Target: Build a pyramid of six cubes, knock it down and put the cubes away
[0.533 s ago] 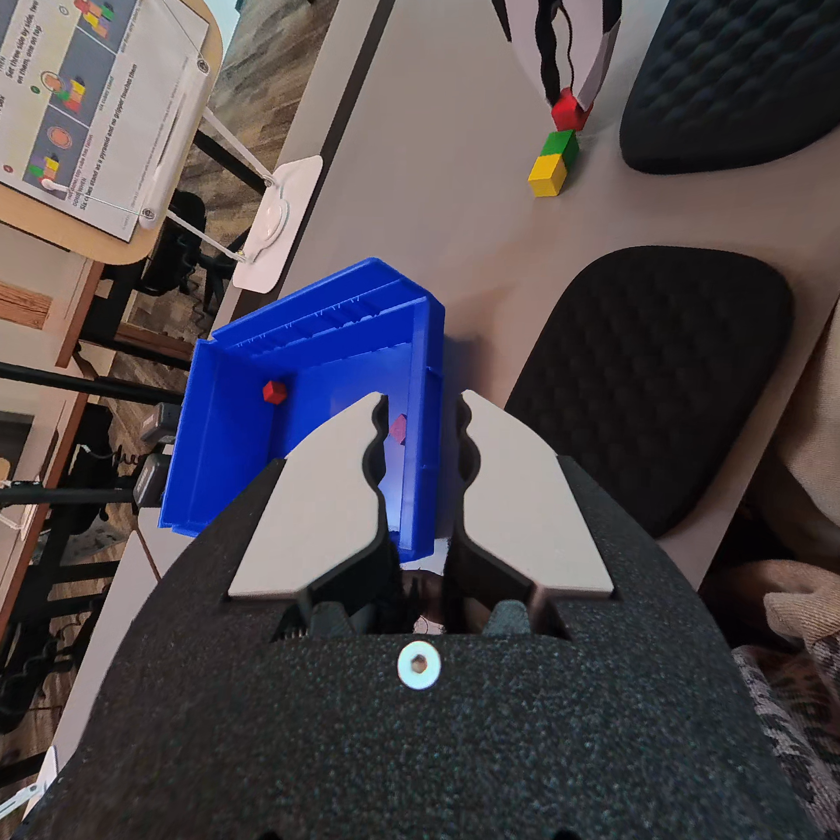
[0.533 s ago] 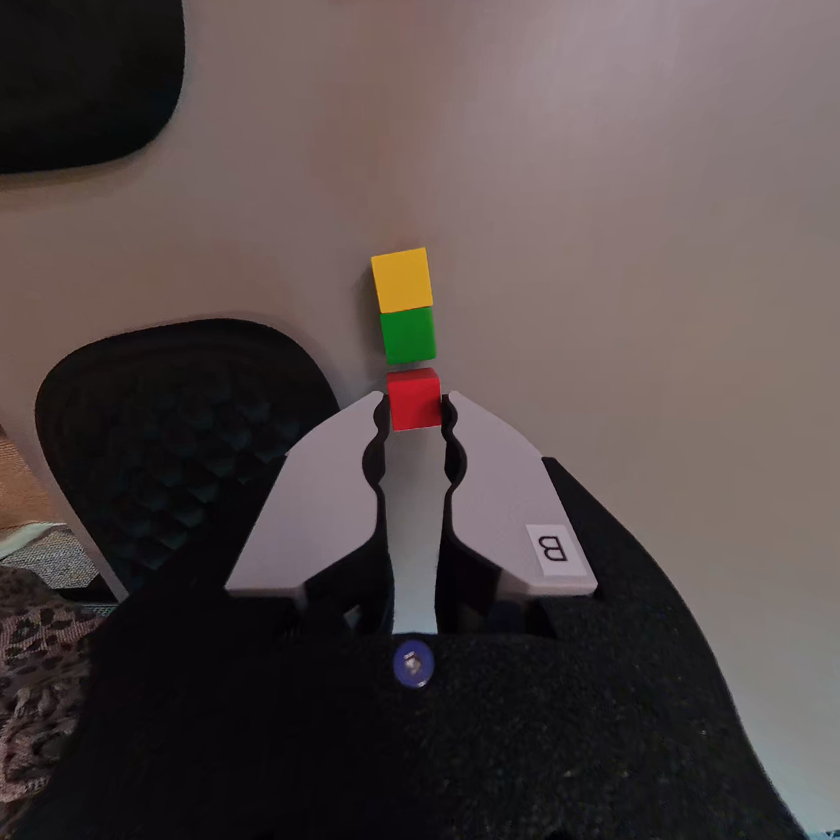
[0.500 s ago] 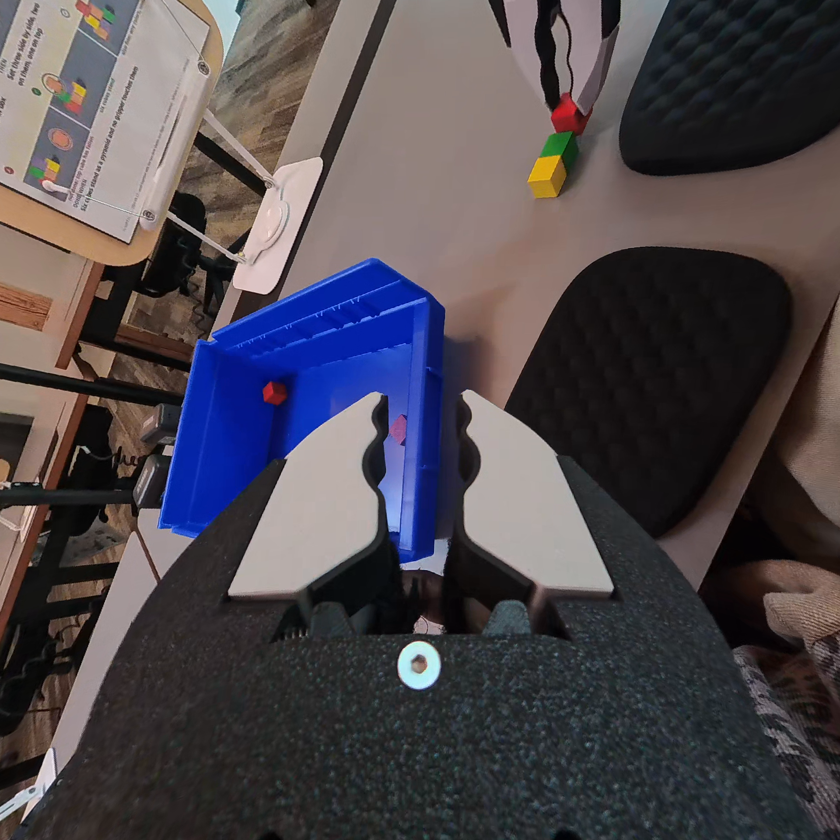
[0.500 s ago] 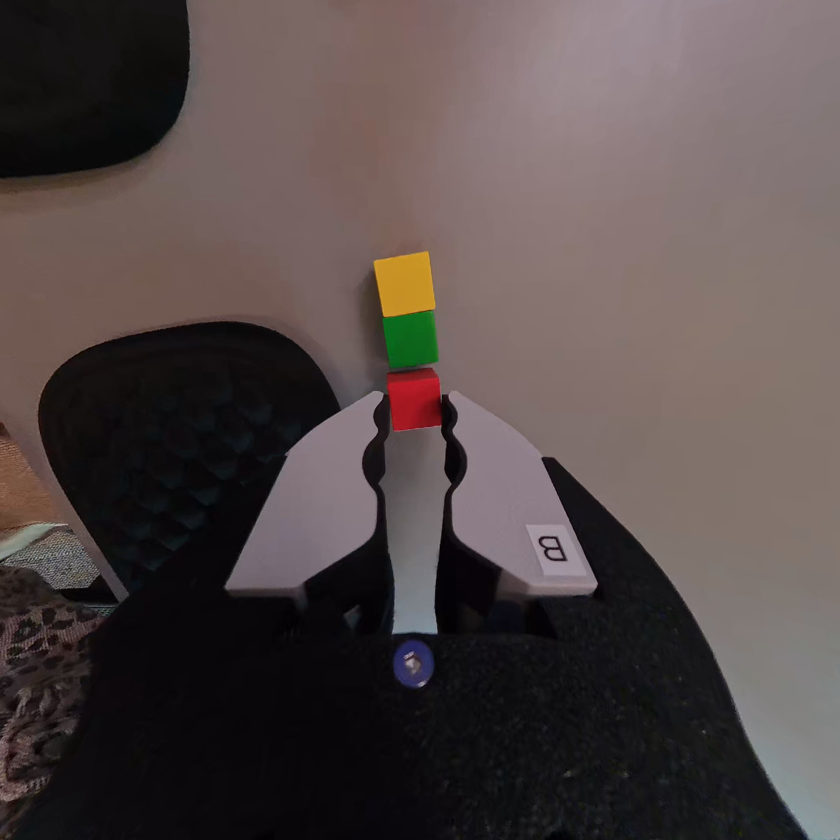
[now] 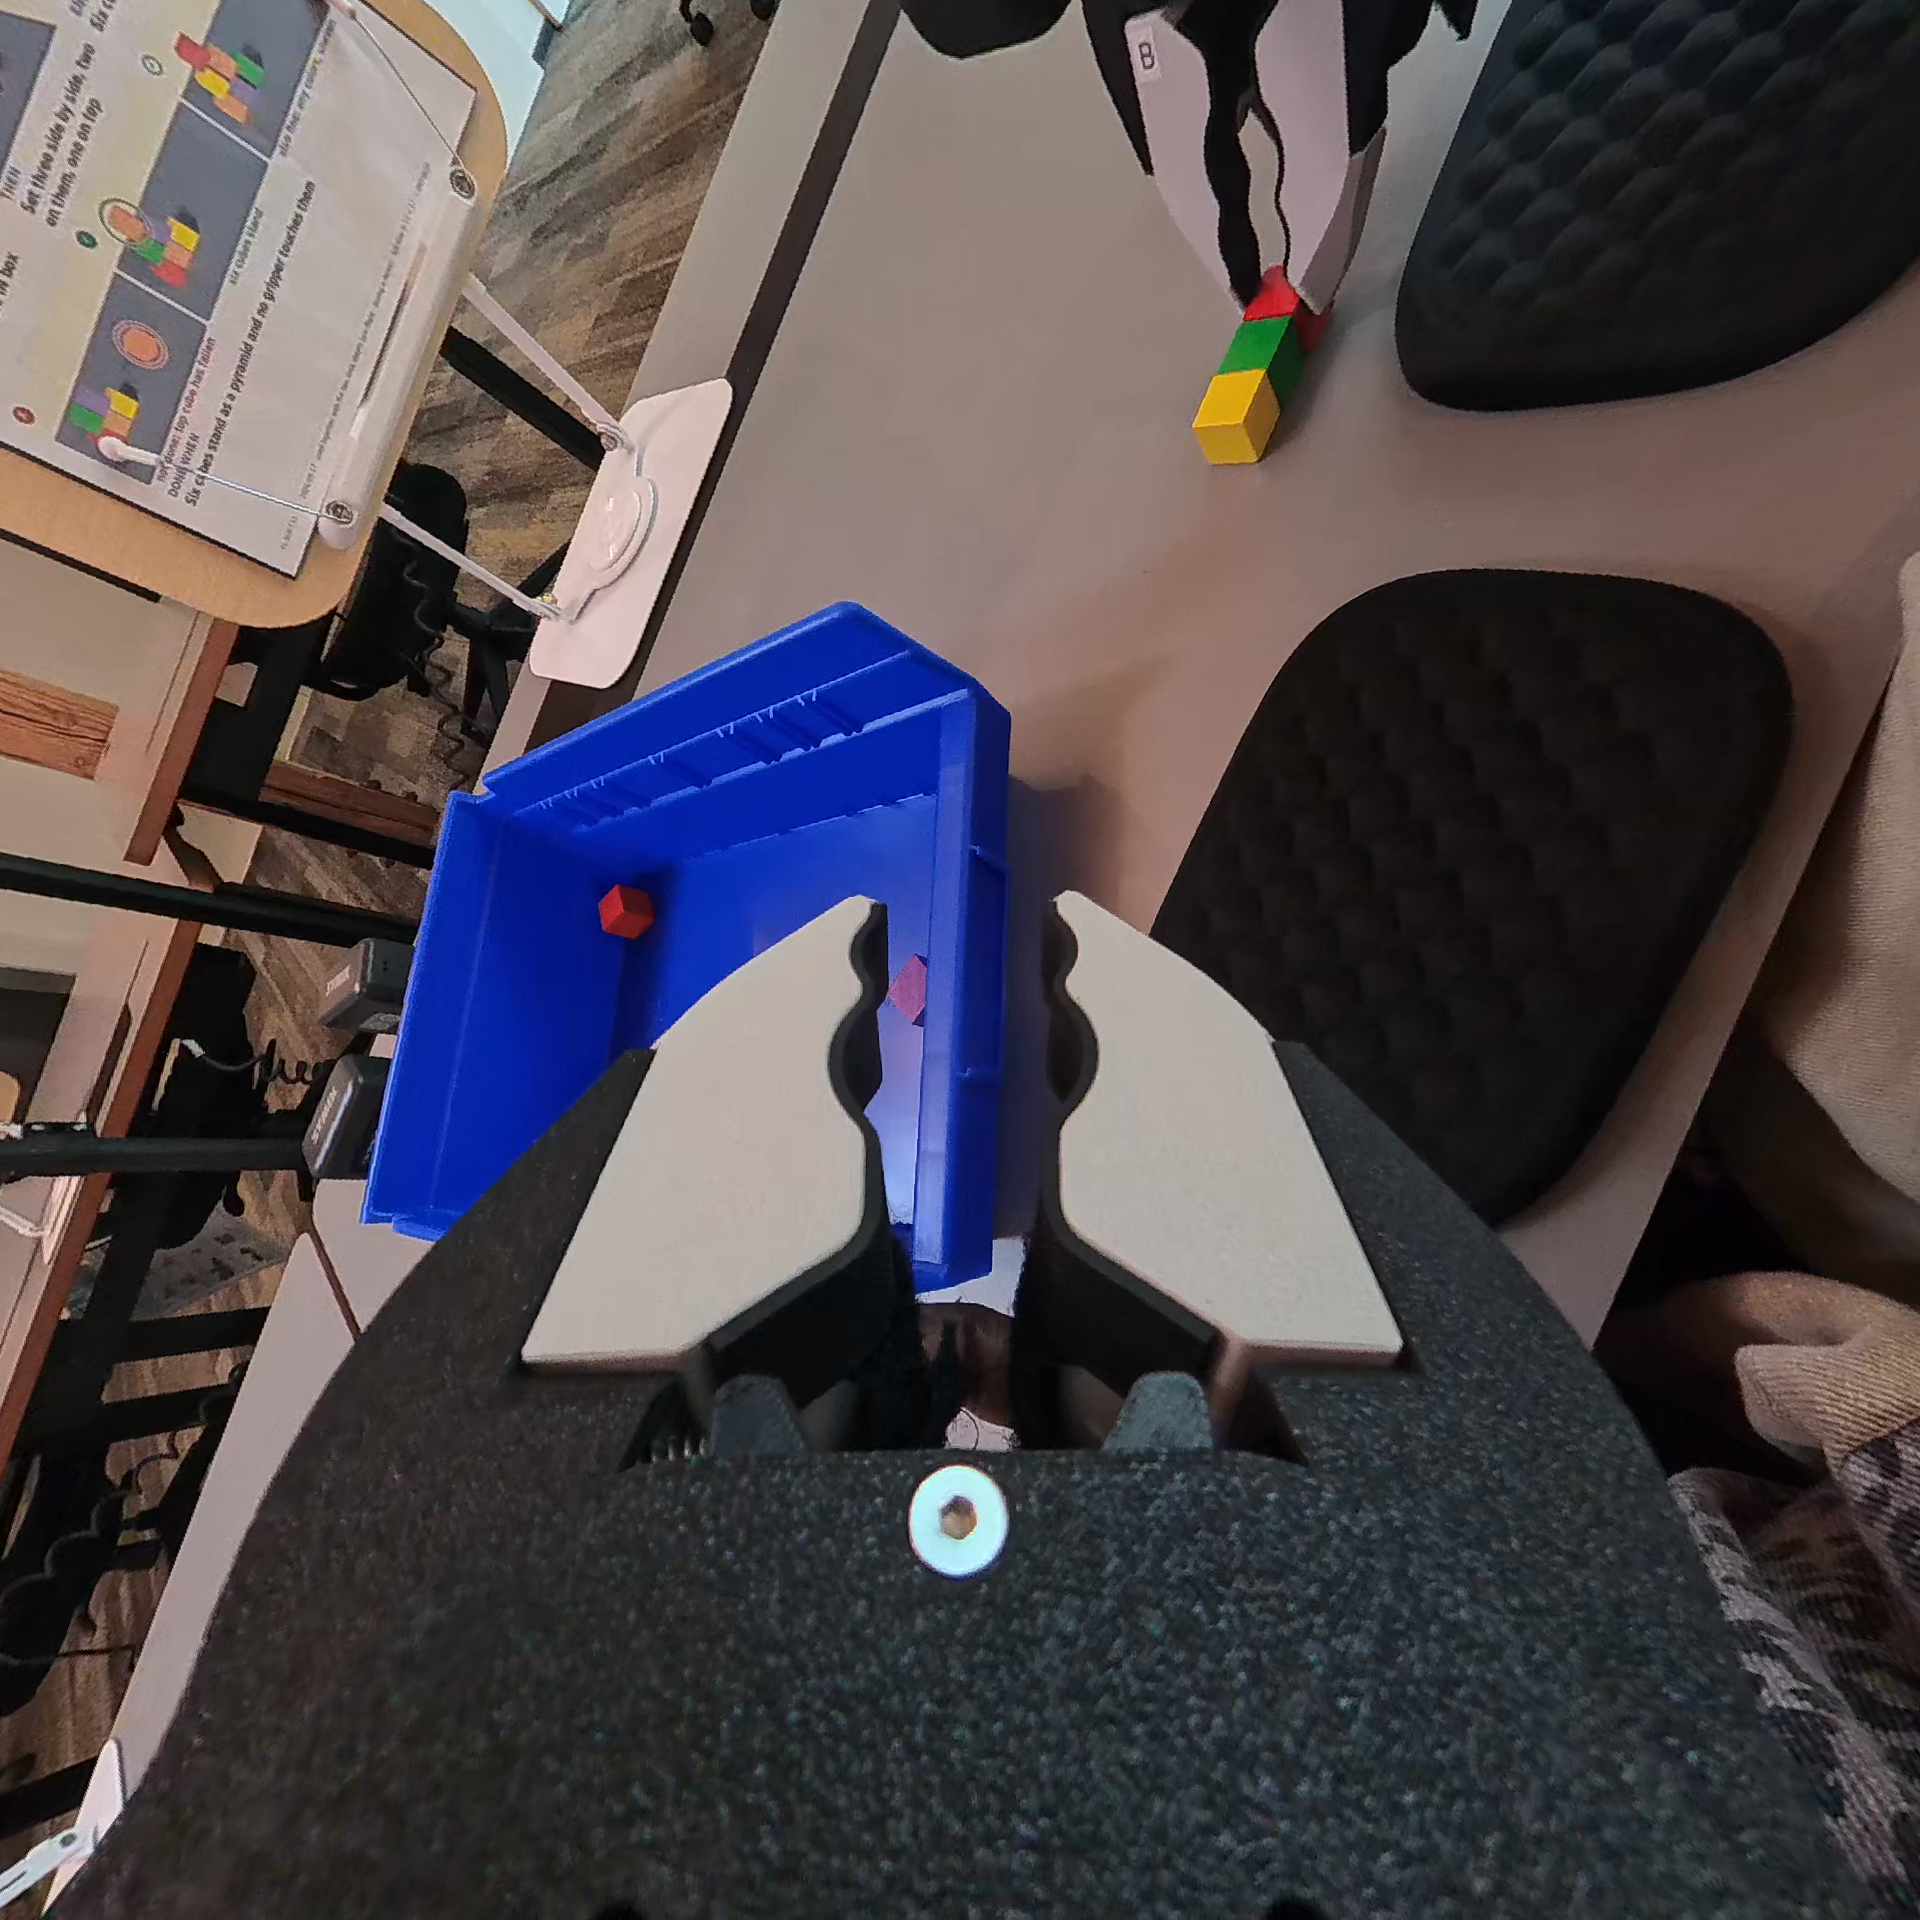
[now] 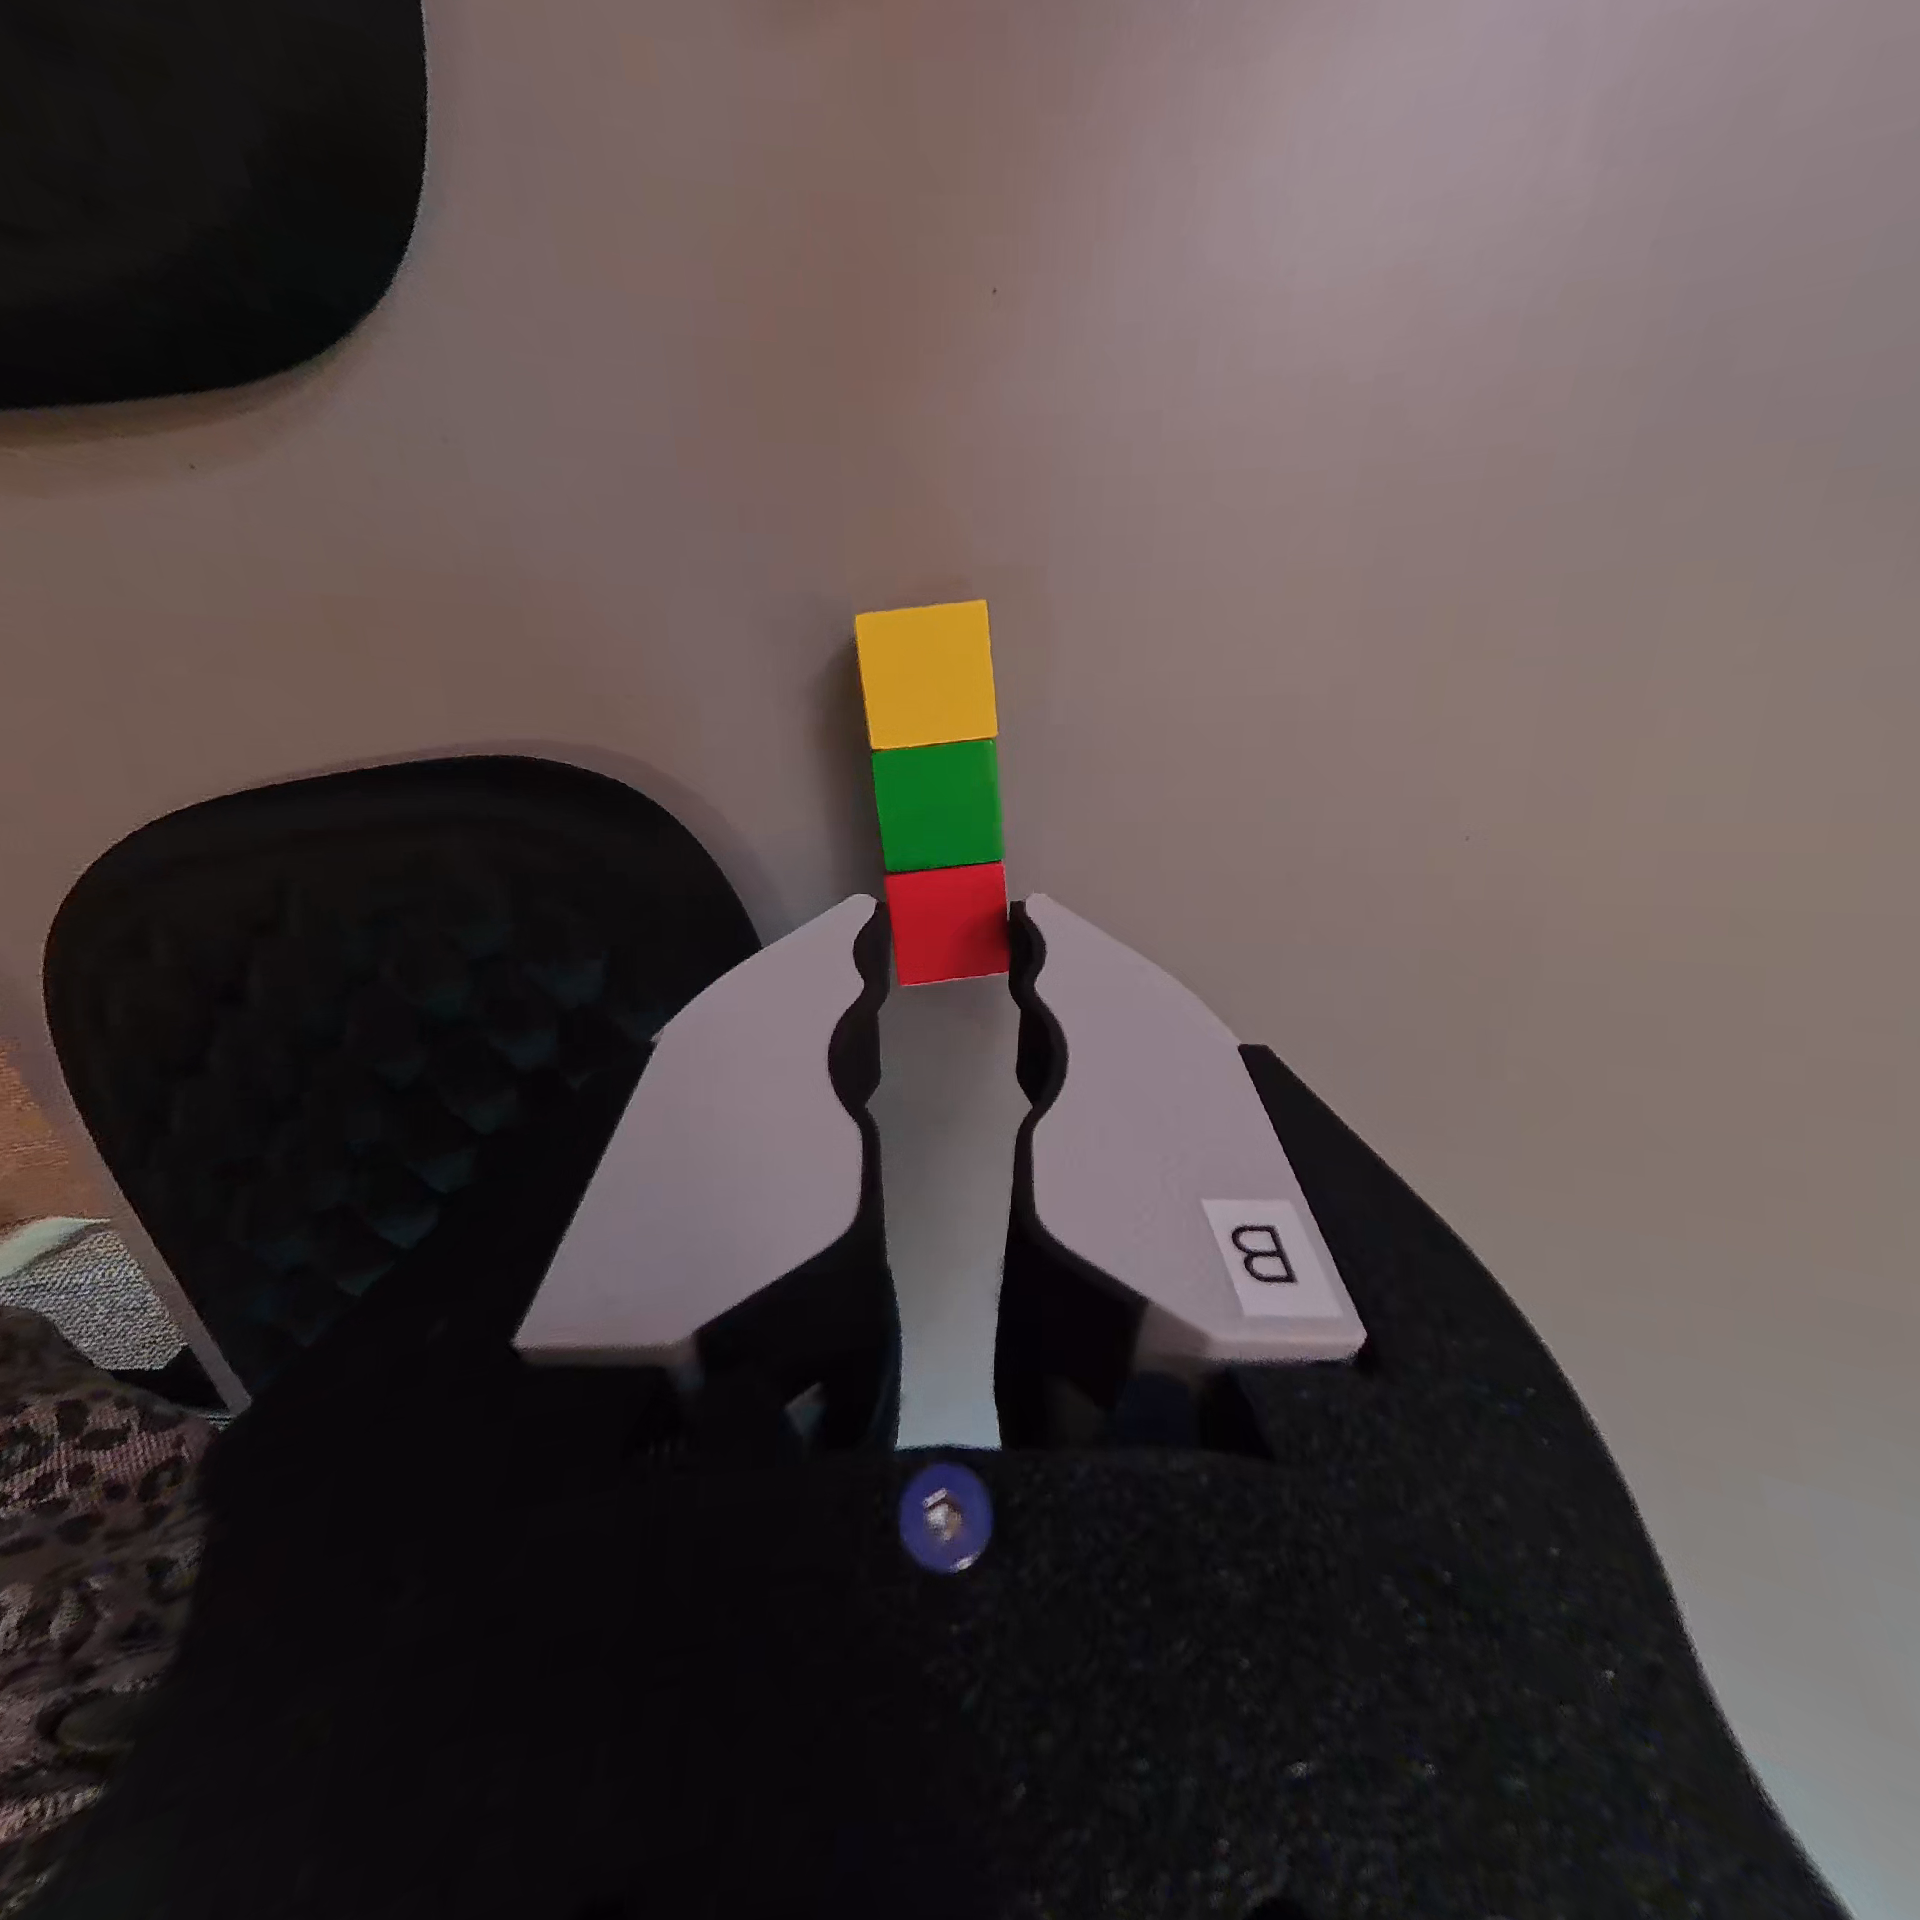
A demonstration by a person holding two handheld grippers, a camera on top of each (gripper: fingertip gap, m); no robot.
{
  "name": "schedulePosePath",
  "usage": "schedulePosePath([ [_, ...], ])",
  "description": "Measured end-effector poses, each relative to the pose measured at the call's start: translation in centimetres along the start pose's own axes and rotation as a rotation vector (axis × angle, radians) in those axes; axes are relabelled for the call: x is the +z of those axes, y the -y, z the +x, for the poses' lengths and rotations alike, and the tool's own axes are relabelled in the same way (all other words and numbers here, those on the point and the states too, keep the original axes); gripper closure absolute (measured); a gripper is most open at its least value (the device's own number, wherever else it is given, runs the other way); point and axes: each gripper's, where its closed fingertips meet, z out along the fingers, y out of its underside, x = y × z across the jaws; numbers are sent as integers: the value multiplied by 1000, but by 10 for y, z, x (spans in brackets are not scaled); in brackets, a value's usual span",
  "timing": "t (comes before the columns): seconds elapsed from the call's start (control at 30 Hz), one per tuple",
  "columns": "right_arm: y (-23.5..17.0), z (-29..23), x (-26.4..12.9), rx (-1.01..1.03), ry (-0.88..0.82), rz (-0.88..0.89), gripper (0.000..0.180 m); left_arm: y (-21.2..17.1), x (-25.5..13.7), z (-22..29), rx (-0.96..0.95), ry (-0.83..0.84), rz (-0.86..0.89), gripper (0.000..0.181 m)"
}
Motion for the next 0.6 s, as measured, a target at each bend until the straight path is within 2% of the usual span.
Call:
schedulePosePath([
  [0.03, 0, 0, 0, -1, -1, 2, 158, 0, 0, 0, 1, -1, 2, 153],
  [0.17, 2, 0, -1, 0, 3, 22, 158, 0, -1, 0, 1, -1, 2, 153],
  [0.37, 20, 1, -19, 12, -16, 117, 147, -6, -6, -5, -31, 21, 1, 153],
  [0.43, 50, -5, -37, -9, -31, 222, 145, -12, -10, -9, -50, 40, -6, 153],
  [0.53, 124, -30, -73, -90, -14, 452, 145, -25, -15, -14, -94, 55, -26, 153],
  [0.6, 171, -42, -87, -140, -2, 538, 147, -34, -19, -20, -129, 85, -43, 154],
])
